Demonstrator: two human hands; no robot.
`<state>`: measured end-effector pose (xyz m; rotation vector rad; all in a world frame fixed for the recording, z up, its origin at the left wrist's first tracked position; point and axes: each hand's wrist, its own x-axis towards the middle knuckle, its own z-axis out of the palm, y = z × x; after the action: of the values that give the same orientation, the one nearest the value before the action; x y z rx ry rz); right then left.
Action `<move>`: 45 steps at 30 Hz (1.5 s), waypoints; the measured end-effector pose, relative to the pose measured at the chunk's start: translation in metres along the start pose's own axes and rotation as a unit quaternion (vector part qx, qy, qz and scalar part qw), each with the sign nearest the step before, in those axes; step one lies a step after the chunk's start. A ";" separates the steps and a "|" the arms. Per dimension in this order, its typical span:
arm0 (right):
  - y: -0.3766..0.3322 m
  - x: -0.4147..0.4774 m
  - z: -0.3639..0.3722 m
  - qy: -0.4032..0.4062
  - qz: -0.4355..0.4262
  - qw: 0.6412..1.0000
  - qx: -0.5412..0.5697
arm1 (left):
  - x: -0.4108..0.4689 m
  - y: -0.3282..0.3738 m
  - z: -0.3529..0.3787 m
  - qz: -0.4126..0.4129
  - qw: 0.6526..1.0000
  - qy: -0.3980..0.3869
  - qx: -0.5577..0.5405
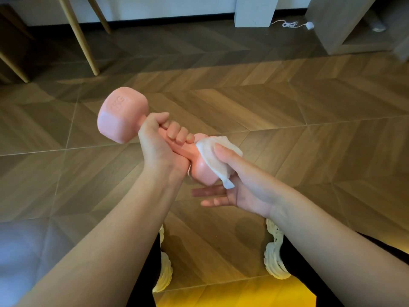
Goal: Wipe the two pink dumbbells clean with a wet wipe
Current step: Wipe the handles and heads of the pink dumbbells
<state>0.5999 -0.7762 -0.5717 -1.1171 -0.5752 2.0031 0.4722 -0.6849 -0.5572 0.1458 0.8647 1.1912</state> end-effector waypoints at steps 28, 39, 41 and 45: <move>-0.004 0.002 -0.001 0.064 -0.090 0.994 0.006 | 0.004 -0.001 0.006 -0.040 0.998 0.037 -0.037; 0.001 0.005 0.002 0.120 -0.097 0.988 0.008 | 0.000 -0.004 0.008 -0.041 0.999 0.015 -0.029; -0.002 0.002 -0.004 0.070 -0.084 0.993 0.039 | -0.001 0.000 0.007 -0.041 0.998 0.002 -0.045; -0.005 -0.006 -0.010 -0.025 -0.010 0.998 0.057 | -0.004 0.002 0.006 -0.057 0.996 -0.021 -0.060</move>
<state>0.6124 -0.7775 -0.5704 -0.9923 -0.4895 2.0252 0.4743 -0.6856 -0.5500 0.0243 0.7528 1.1265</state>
